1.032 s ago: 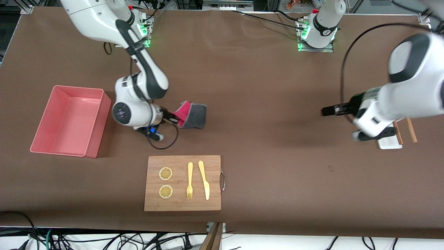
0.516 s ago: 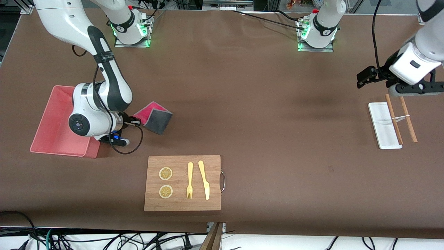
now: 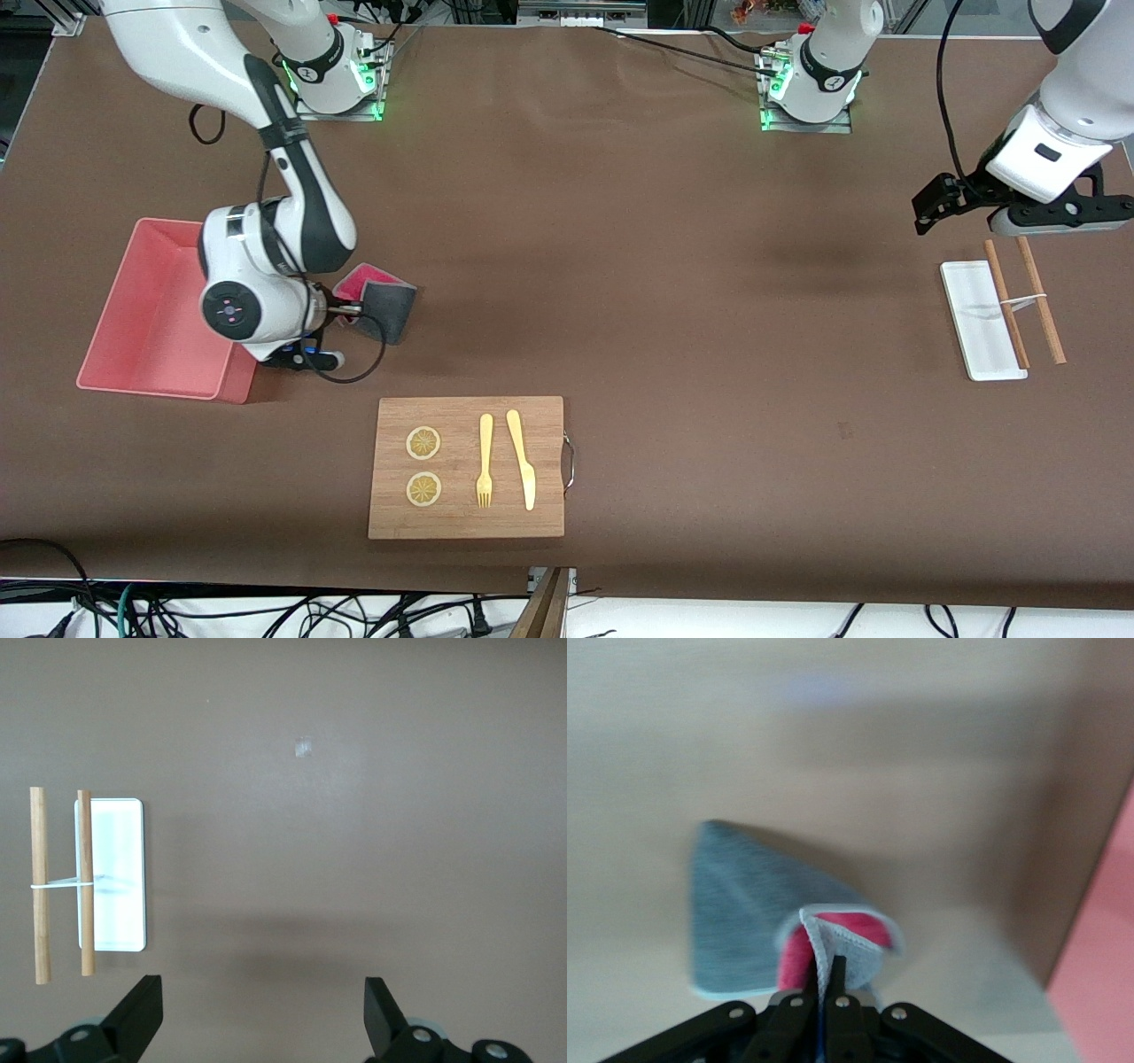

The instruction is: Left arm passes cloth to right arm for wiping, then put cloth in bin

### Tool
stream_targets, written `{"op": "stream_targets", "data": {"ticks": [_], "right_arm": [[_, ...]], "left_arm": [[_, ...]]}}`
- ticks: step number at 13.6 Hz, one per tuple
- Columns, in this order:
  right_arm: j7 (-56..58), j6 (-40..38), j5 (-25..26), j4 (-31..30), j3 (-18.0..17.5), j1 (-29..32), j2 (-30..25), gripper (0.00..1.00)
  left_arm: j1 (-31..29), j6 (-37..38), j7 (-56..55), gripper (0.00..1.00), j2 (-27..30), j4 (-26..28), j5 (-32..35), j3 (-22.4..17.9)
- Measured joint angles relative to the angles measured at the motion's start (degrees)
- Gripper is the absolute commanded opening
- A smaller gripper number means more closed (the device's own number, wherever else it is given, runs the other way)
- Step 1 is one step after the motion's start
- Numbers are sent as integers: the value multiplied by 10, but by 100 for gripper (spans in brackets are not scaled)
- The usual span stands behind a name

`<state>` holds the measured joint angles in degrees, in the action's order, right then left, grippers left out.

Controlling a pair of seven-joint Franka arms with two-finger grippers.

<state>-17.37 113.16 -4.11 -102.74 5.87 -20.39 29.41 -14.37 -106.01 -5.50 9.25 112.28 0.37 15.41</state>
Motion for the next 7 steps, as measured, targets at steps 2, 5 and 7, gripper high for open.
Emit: {"op": "stream_targets", "data": {"ticks": [2, 5, 7], "right_arm": [[-83, 32, 0, 0, -8, -46, 10, 0], [-199, 68, -2, 13, -12, -112, 32, 0], [-264, 72, -30, 41, -27, -136, 45, 0]], "left_arm": [[-10, 0, 2, 100, -20, -22, 0, -1], [-17, 0, 2, 100, -34, -41, 0, -2], [-24, 6, 2, 100, -35, -52, 0, -2]]}}
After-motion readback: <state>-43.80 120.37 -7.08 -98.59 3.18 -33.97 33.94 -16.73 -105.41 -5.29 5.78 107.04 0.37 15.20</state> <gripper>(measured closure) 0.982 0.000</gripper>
